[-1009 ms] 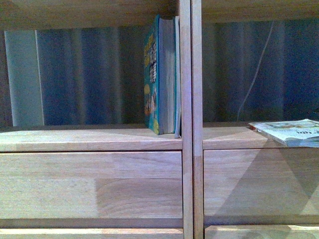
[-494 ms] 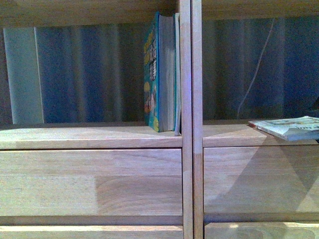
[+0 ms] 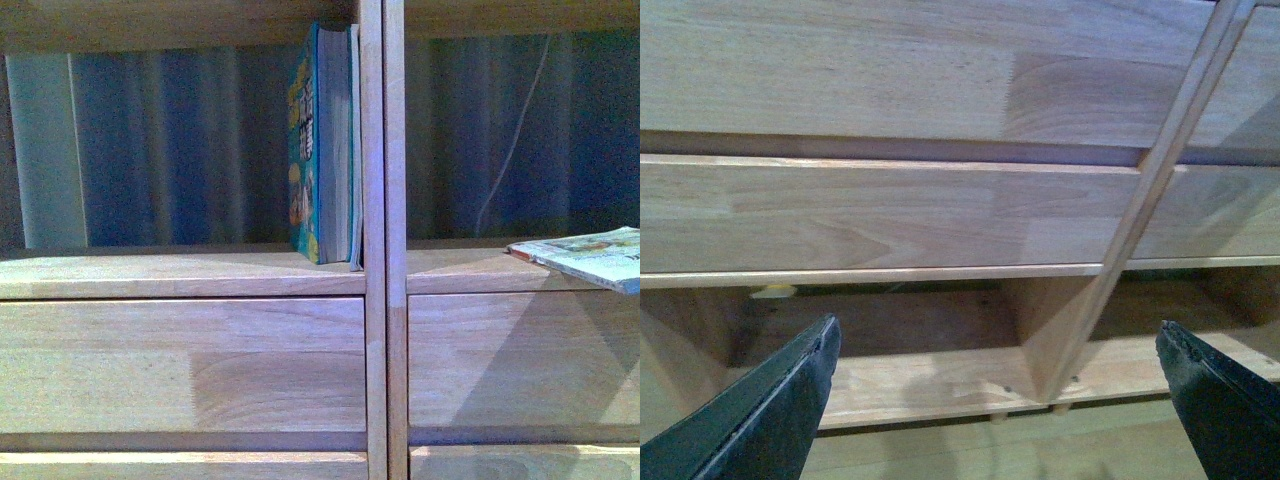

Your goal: Organize books on shelf

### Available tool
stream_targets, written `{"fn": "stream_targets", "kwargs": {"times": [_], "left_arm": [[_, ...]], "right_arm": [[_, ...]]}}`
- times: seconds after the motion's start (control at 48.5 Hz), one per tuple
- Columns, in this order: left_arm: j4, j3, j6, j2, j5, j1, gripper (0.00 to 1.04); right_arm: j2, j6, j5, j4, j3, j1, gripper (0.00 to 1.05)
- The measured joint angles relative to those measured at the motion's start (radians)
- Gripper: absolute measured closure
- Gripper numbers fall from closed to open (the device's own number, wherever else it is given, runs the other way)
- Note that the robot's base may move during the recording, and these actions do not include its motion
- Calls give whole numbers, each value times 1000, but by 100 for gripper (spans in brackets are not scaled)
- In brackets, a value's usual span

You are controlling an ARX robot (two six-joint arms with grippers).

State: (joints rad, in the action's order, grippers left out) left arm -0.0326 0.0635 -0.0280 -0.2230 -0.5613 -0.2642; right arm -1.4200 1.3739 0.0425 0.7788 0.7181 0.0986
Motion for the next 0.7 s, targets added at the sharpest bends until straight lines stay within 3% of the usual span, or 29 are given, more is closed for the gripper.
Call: {"fn": "stream_targets", "kwargs": {"times": [0.103, 0.268, 0.412, 0.515, 0.618, 0.7], "left_arm": [[-151, 55, -29, -171, -169, -144, 7], [-351, 149, -78, -411, -158, -225, 7], [-517, 267, -136, -647, -63, -204, 7], [-538, 409, -206, -829, -6, -149, 7], [-502, 539, -307, -960, -32, -91, 7], [-468, 670, -435, -1078, -134, -23, 7]], "right_arm": [[79, 1, 46, 19, -60, 34, 97], [209, 8, 121, 34, -130, 85, 97], [342, 28, 198, 58, -177, 123, 97], [420, 44, 256, 110, -193, 121, 97], [454, 47, 290, 183, -196, 85, 97], [464, 15, 306, 251, -196, 15, 97]]}}
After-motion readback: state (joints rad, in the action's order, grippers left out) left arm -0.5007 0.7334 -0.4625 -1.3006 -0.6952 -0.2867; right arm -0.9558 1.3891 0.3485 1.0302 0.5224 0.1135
